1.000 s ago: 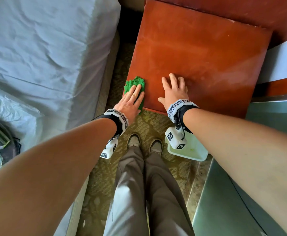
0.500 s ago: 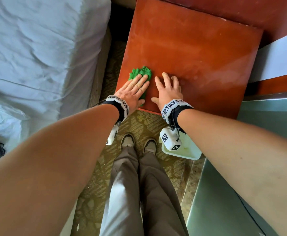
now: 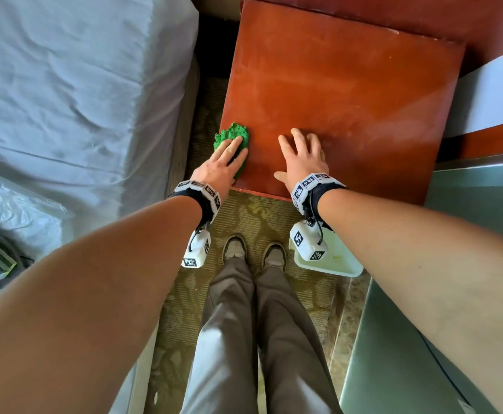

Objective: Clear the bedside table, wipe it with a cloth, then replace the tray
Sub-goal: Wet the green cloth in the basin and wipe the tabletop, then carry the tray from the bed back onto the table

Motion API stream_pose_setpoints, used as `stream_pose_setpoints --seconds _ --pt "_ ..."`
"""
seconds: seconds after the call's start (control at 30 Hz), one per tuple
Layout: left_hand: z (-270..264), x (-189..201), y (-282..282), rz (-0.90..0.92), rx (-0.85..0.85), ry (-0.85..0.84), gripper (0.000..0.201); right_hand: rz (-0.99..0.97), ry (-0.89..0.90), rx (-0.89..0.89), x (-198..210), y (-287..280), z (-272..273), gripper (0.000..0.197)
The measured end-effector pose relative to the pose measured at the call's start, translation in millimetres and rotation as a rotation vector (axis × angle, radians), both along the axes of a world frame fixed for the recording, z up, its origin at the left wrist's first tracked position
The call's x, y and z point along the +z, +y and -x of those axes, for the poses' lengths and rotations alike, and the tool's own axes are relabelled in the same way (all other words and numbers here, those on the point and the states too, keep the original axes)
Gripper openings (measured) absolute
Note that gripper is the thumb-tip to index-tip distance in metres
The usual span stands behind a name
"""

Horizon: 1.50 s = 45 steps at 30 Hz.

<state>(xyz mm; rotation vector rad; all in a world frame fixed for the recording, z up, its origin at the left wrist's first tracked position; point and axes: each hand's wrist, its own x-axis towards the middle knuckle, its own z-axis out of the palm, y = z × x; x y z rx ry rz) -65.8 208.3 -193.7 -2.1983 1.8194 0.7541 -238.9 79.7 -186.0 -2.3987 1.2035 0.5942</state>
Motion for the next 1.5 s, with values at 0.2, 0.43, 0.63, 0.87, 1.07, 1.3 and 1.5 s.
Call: stream_pose_setpoints --seconds 0.2,0.43,0.63,0.87,1.07,1.3,1.5 --pt "-18 35 -37 -0.053 0.079 0.076 0.068 0.075 -0.026 0.026 6 1 -2 0.071" --pt "-14 91 -58 0.020 0.450 0.210 0.046 -0.025 -0.095 0.033 61 -15 -19 0.036" --pt "-14 166 -69 0.056 0.563 0.332 0.029 -0.091 -0.085 -0.042 137 -39 -29 0.020" --pt "-21 253 -56 0.093 0.619 0.378 0.029 -0.178 -0.173 0.027 224 -37 -46 0.024" --pt "-34 321 -16 0.208 0.735 0.376 0.029 -0.589 -0.322 -0.249 284 1 -85 0.022" --pt "-84 408 46 0.333 0.846 0.409 0.032 -1.039 -0.478 -0.476 372 55 -154 0.036" --pt "-141 459 112 0.417 0.936 0.389 0.037 -1.218 -0.492 -0.387 429 106 -233 0.046"
